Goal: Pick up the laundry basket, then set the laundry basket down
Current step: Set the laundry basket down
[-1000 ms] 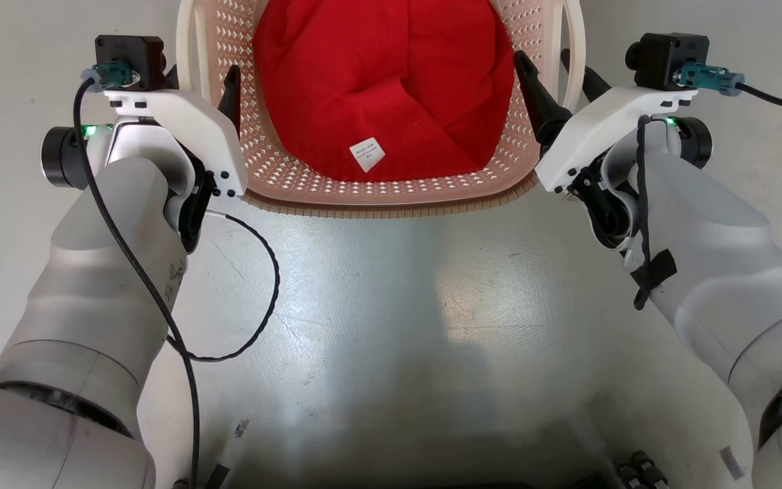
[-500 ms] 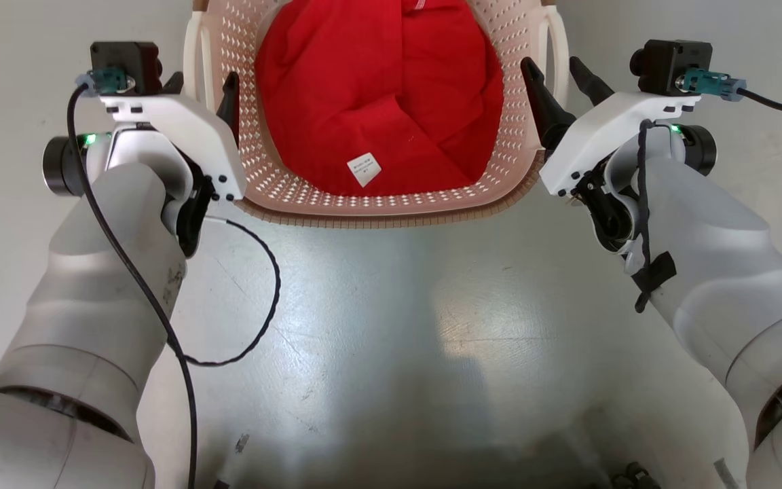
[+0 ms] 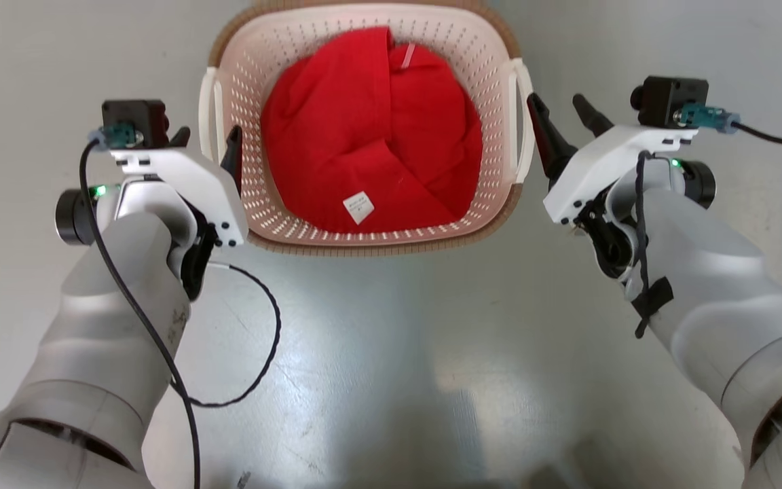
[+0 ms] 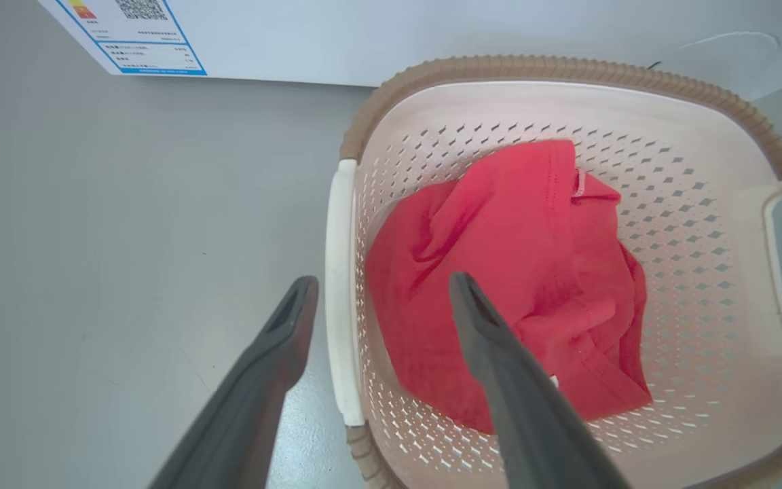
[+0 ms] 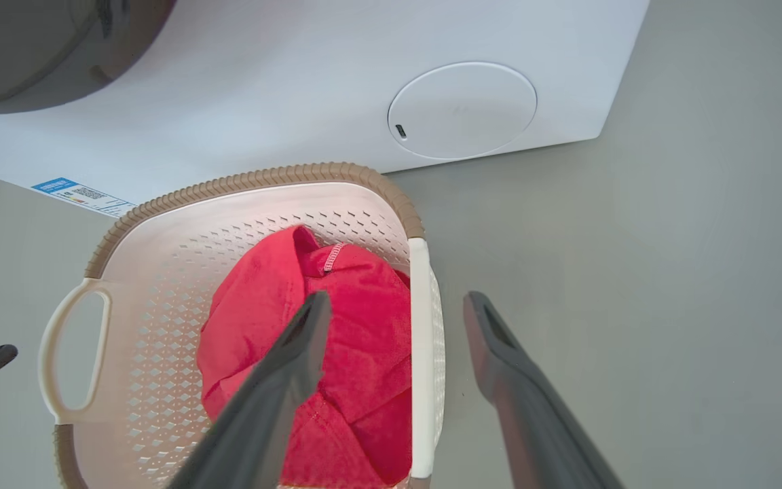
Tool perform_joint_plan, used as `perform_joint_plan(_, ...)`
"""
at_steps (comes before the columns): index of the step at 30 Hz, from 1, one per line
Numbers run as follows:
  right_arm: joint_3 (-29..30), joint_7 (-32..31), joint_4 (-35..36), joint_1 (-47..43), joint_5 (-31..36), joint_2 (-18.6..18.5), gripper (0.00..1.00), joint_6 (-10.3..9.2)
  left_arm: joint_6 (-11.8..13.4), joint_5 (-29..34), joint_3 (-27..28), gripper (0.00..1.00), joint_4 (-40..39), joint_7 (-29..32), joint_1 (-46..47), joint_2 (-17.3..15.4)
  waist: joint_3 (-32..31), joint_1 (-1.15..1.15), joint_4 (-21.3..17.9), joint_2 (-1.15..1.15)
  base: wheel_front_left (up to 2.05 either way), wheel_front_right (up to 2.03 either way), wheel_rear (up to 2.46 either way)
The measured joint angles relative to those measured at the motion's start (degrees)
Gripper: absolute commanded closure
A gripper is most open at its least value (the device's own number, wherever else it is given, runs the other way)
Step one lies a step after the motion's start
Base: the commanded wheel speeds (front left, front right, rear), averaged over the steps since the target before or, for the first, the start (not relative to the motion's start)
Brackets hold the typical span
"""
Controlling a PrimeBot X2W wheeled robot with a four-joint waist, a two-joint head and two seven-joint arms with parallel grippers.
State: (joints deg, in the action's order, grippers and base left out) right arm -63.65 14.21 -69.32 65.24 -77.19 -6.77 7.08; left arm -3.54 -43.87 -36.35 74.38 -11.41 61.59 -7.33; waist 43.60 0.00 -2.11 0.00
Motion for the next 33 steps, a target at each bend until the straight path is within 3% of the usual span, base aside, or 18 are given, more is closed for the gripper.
perform_joint_plan(8, 1.25, 0.0, 0.82, -3.46, 0.35, -0.75, 0.0, 0.0, -0.52, -1.04, 0.05, 0.0, 0.01, -1.89, -3.18, 0.22, -4.9, 0.0, 0.07, 0.0, 0.0, 0.0, 0.0)
perform_joint_plan(18, 7.36, 0.0, 4.14, -8.29, 6.41, -2.91, 0.0, 0.0, -0.98, -1.03, 1.27, 0.0, -3.57, -2.81, -8.14, 0.23, -12.05, 0.0, 0.62, 0.0, 0.0, 0.0, 0.0)
perform_joint_plan(26, 15.57, 0.01, 8.38, -14.07, 14.58, -4.93, 0.0, 0.0, 0.63, 1.64, 5.2, 0.0, -12.82, -2.98, -14.33, -0.56, -17.13, 0.0, 1.41, 0.0, 0.0, 0.0, 0.0)
perform_joint_plan(33, 26.5, 0.01, 14.4, -20.98, 23.85, -6.13, 0.0, 0.0, 2.48, 5.82, 10.53, 0.0, -21.8, -2.98, -21.71, -1.75, -21.44, 0.0, 1.85, 0.0, 0.0, 0.0, 0.0)
